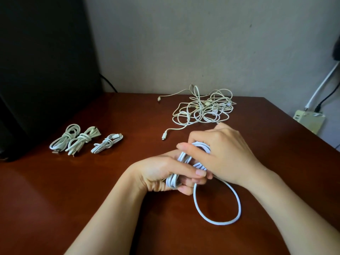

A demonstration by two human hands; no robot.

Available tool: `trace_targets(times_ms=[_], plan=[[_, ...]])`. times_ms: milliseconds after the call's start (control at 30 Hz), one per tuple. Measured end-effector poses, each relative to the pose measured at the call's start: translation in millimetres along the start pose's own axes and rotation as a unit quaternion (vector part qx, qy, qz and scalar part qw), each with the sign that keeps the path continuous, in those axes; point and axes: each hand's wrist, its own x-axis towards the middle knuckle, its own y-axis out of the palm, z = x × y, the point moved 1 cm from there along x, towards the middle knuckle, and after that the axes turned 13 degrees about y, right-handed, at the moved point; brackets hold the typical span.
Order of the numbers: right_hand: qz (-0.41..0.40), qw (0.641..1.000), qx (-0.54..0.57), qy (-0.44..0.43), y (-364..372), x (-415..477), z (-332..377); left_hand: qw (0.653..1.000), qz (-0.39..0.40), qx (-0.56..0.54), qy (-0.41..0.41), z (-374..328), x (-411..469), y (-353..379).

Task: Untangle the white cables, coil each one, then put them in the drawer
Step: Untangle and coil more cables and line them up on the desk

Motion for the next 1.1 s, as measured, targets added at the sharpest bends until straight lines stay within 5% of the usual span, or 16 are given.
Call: trace_targets(times_ms=[167, 400, 500, 667, 800, 900, 1000, 1100], plan=[[0.037, 0.980, 0.193, 0.023, -7, 2, -2, 0.997, 0.053, -0.009, 0.054, 7, 7, -3], [-0.153, 0.956, 0.248, 0.040, -12, 7, -10, 0.985, -0.030, -0.118, 0.119, 4, 16, -10], [-0.232, 0.938, 0.244, 0.081, -13, 13, -22, 0.991, -0.072, -0.065, 0.095, 2, 15, -12], [-0.277, 0.862, 0.371, 0.207, -17, 20, -37, 0.968, -0.207, 0.022, 0.137, -1, 11, -14], [-0.204, 0.771, 0.540, 0.269, -15, 23, -30, 0.946, -0.280, 0.063, 0.152, -3, 9, -21], [-0.158, 0.748, 0.576, 0.288, -16, 22, -25, 0.933, -0.317, 0.059, 0.157, -5, 6, -25], [-0.084, 0.775, 0.575, 0.248, -16, 18, -19, 0.922, -0.351, 0.048, 0.156, -6, 4, -30], [0.000, 0.859, 0.484, 0.168, -8, 15, -15, 0.910, -0.383, 0.022, 0.155, -7, 3, -34]])
